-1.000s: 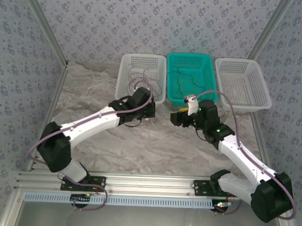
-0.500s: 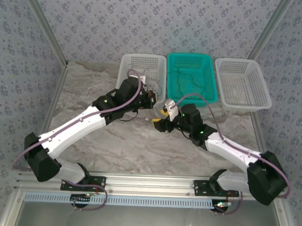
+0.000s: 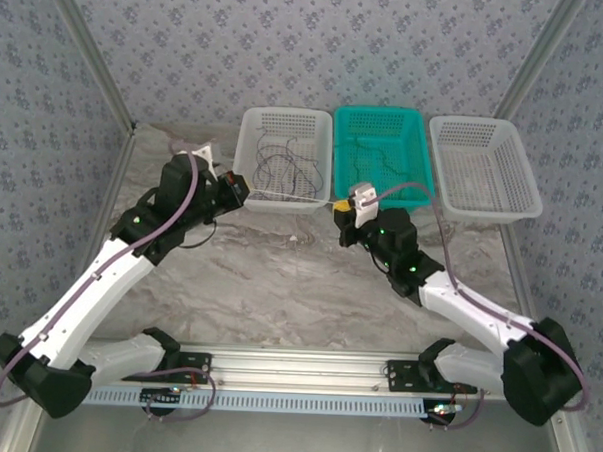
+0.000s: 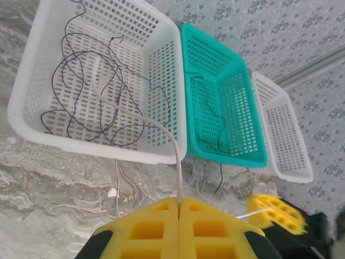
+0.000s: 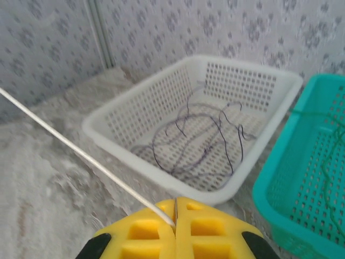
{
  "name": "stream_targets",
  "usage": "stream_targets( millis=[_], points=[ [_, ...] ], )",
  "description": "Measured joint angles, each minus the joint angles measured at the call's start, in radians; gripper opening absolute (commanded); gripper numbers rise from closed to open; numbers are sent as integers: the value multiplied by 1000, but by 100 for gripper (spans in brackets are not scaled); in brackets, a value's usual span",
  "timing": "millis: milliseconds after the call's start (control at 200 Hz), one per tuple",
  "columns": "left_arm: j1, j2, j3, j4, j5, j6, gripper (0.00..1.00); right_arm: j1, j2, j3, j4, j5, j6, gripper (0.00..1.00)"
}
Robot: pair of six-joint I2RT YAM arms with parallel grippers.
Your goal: Untangle the cables
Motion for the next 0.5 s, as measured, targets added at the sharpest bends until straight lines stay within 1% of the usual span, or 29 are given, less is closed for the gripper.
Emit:
stream_targets(
  millis=[65,160,255,400,500],
  points=[
    [3,-14,-26,16,15,-2,0,-2,-57,0,-24,-11,25,0],
    [6,-24,-83,85,61,-3,7,-22,-120,18,-79,-28,71,0],
    [6,-14,-141,152,103,-9,16,-50,-145,79,-148,-37,115,0],
    [21,9,-198,198,92,-27,32,-90,-166,173,-192,2,170,0],
    [2,26,-219,226,93,-20,42,-99,-163,246,-200,13,193,0]
  ],
)
